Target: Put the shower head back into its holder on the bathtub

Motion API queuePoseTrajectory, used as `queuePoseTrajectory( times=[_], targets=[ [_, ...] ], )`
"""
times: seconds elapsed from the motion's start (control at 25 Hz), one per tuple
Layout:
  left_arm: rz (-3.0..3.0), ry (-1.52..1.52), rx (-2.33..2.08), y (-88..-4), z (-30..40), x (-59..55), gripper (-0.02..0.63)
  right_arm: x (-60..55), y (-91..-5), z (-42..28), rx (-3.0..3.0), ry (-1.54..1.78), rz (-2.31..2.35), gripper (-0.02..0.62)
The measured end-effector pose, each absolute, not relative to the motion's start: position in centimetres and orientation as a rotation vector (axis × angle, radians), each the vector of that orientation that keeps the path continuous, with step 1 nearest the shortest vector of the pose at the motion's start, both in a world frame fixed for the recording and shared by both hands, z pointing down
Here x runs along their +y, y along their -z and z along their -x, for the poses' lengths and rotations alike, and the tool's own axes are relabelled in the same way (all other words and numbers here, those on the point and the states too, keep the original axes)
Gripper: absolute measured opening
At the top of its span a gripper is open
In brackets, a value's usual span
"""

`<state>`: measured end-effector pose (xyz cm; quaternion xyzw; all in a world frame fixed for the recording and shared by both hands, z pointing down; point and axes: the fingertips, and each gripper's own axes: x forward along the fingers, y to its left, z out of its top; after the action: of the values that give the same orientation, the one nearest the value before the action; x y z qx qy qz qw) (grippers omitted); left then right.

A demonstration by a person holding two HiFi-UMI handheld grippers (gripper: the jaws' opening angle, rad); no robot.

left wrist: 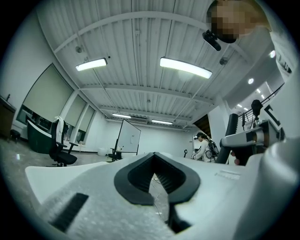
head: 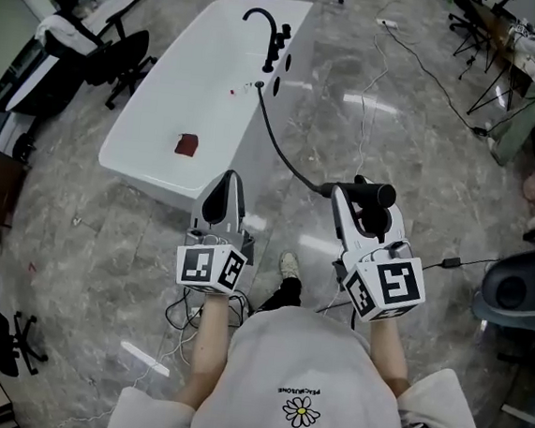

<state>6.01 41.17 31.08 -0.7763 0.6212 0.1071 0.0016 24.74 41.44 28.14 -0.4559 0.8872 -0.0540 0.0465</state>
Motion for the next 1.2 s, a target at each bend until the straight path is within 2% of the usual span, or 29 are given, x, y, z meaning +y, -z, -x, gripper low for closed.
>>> queuePoseTrajectory(
  times=[0.36, 0.64, 1.2],
  targets=[
    [2.416, -0.282, 2.014, -31.3, -0.6, 28.3, 0.002, 27.3, -25.0, -20.0, 2.698, 0.151, 1.348, 0.138],
    [2.423, -0.281, 2.096, -33.4, 3.2, 23.2, 0.002, 21.2, -25.3, -16.2, 2.722, 0.177, 1.346, 0.139],
    [2.455, -0.272, 2.171, -37.3, 4.9, 14.6, 0.002, 10.2, -25.5, -10.9, 2.777, 0.189, 1.211, 0.14]
  ],
)
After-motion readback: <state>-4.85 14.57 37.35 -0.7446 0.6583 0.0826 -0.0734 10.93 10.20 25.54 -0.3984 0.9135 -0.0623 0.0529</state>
